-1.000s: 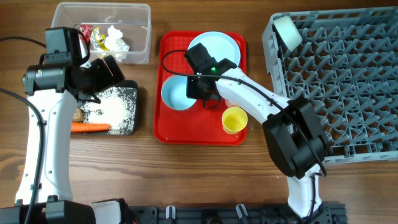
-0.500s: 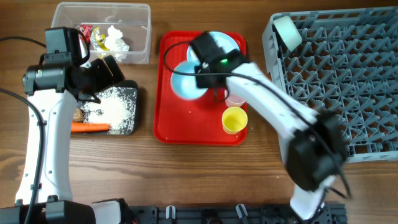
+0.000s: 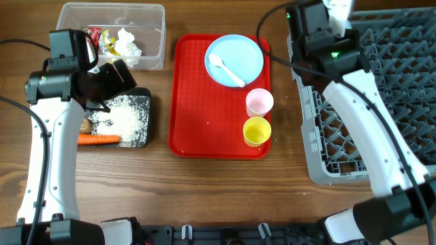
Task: Sort waste into correct bins and load items into the dishwasher rack
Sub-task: 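Carry the light-blue bowl to the dish rack and release it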
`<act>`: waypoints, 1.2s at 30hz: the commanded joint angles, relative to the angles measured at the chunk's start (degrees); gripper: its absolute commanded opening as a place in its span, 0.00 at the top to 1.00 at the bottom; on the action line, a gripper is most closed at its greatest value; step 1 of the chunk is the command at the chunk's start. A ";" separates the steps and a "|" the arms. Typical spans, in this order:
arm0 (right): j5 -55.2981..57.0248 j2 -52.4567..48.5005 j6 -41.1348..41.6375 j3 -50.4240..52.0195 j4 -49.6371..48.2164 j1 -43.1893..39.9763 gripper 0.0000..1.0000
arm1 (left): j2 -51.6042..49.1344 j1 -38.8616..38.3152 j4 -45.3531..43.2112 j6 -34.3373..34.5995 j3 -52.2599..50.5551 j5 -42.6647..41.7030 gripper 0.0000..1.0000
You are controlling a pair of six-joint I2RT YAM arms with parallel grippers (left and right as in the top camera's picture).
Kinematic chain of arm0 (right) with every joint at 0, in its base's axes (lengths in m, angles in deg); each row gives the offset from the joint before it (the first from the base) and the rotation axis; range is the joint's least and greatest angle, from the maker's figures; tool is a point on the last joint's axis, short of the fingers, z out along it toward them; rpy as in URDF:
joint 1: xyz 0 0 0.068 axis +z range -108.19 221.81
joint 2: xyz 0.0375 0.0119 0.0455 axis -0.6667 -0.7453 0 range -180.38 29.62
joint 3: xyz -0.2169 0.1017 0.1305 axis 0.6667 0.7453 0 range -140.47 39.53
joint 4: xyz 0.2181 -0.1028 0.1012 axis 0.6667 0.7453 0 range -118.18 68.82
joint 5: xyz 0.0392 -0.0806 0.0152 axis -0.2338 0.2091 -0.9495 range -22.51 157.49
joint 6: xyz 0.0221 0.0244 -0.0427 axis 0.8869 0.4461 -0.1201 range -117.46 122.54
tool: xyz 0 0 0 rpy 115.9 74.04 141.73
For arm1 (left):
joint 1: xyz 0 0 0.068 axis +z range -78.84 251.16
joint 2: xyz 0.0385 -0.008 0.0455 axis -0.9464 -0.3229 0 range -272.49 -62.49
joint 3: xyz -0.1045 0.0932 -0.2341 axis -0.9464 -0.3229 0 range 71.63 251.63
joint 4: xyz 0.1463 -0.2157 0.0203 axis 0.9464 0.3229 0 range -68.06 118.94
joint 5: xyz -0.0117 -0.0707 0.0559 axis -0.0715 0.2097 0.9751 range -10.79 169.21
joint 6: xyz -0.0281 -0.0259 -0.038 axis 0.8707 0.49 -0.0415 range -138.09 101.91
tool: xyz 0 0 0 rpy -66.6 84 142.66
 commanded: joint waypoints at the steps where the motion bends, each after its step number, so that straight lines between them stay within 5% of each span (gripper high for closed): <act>1: 9.75 -3.15 -1.07 2.34 0.17 -3.41 0.96 | -0.35 0.26 -0.96 -0.72 -0.37 -0.07 0.00; 25: 13.60 -19.76 -4.44 5.81 -5.57 -7.19 0.96 | -0.35 0.26 -1.81 -0.72 -0.37 -0.07 0.00; 36: 3.32 -19.74 -4.44 5.81 -1.46 -4.04 0.96 | -0.35 0.26 -2.45 -0.70 -0.37 -0.09 0.00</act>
